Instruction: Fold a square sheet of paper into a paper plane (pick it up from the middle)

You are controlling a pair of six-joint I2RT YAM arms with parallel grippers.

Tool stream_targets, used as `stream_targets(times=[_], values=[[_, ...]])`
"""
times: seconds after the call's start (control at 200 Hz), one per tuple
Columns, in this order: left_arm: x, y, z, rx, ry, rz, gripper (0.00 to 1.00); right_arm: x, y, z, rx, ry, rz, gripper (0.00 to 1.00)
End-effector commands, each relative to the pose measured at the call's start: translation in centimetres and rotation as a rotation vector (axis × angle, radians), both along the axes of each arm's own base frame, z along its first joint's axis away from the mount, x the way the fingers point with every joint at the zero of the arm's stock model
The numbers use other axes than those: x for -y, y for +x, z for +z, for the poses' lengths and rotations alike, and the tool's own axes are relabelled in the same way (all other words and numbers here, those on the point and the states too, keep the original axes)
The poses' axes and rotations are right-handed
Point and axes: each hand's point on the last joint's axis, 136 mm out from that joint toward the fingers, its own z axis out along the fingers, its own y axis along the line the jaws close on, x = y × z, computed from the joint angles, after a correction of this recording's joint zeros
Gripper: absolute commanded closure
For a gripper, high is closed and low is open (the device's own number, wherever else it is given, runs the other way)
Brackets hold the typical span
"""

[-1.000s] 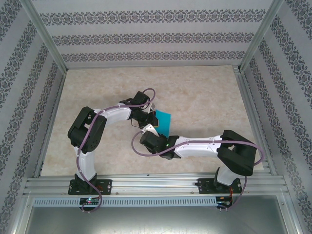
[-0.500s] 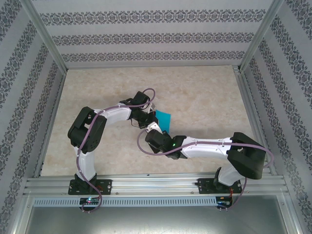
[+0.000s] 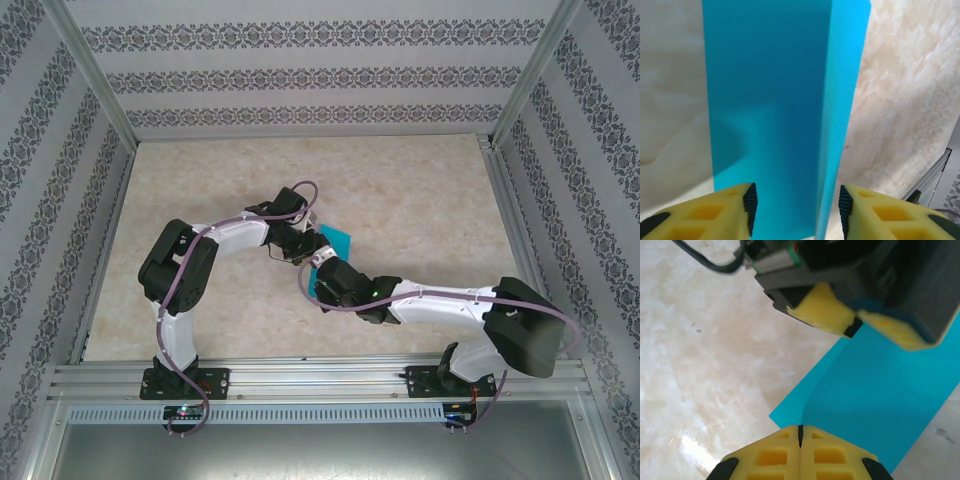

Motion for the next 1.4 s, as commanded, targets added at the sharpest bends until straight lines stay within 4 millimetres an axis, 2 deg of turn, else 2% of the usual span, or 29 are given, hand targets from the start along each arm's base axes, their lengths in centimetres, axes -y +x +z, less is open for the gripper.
stream_targets(times=[0.0,0.08,0.31,0.39,0.51,0.679,0.949,1.209,1.394], values=[[-1.4,0.0,2.5,0.083,0.056,0.032,0.4,-0.9,-0.5,1.1,-0.08,0.181,0.054,1.0],[-2.7,-0.2,2.9,0.113,0.107,0.065,0.34,-0.3,-0.1,1.3,-0.116,0.244,0.045,1.0],[-4.4,-1.4,3.8,0.153,0.131,0.102,0.35,2.5,0.9,1.5,-0.21,0.419,0.021,1.0],[-4.2,-2.1,3.7,0.145,0.105,0.085,0.43,3.2,1.1,1.4,-0.246,0.466,0.022,0.99],[-2.6,-3.6,3.5,0.127,0.031,0.022,0.58,4.1,1.7,1.0,-0.296,0.514,-0.001,0.99],[-1.2,-5.8,1.2,0.075,0.062,-0.057,0.71,5.4,2.7,-0.9,-0.375,0.509,-0.078,0.99],[0.1,-7.0,-1.6,0.039,0.115,-0.098,0.75,5.9,3.5,-2.5,-0.407,0.472,-0.116,0.98],[-0.1,-7.4,-3.5,0.018,0.184,-0.097,0.78,6.2,4.3,-2.8,-0.403,0.419,-0.109,0.97],[-0.5,-7.5,-3.9,0.017,0.211,-0.091,0.79,6.3,4.9,-2.9,-0.411,0.387,-0.094,0.96]])
